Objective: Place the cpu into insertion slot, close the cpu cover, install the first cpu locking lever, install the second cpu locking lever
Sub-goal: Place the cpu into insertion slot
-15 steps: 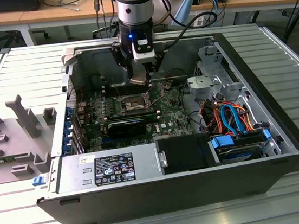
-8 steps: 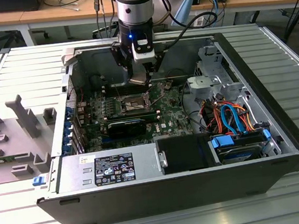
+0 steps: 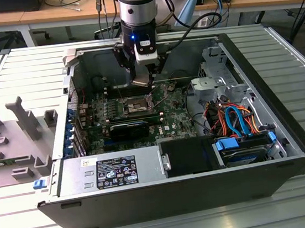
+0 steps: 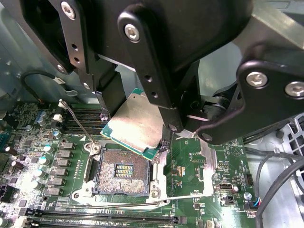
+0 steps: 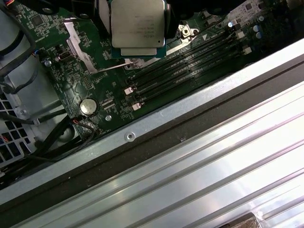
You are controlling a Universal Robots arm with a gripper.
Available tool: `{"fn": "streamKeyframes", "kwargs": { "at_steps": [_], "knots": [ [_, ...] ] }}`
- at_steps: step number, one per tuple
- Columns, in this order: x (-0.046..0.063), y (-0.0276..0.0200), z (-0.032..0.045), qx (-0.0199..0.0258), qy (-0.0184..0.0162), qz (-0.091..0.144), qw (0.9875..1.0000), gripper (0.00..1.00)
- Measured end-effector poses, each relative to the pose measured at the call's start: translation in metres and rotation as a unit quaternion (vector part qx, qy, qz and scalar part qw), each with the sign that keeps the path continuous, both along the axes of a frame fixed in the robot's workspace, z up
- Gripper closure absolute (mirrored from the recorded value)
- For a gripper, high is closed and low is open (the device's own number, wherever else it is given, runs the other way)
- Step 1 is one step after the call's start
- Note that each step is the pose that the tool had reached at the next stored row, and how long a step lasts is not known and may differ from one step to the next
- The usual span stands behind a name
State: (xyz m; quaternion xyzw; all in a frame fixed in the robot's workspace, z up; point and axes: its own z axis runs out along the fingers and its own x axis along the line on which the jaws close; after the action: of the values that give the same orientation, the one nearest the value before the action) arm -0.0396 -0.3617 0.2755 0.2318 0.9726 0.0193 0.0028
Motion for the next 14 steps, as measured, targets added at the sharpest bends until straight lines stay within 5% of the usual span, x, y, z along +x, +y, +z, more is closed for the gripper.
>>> {"fn": "streamKeyframes", "kwargs": {
  "at_steps": [14],
  "knots": [
    [0.0000,0.0000,-0.0001,0.0000,0.0000,-0.004,1.0000,0.45]
  ]
}}
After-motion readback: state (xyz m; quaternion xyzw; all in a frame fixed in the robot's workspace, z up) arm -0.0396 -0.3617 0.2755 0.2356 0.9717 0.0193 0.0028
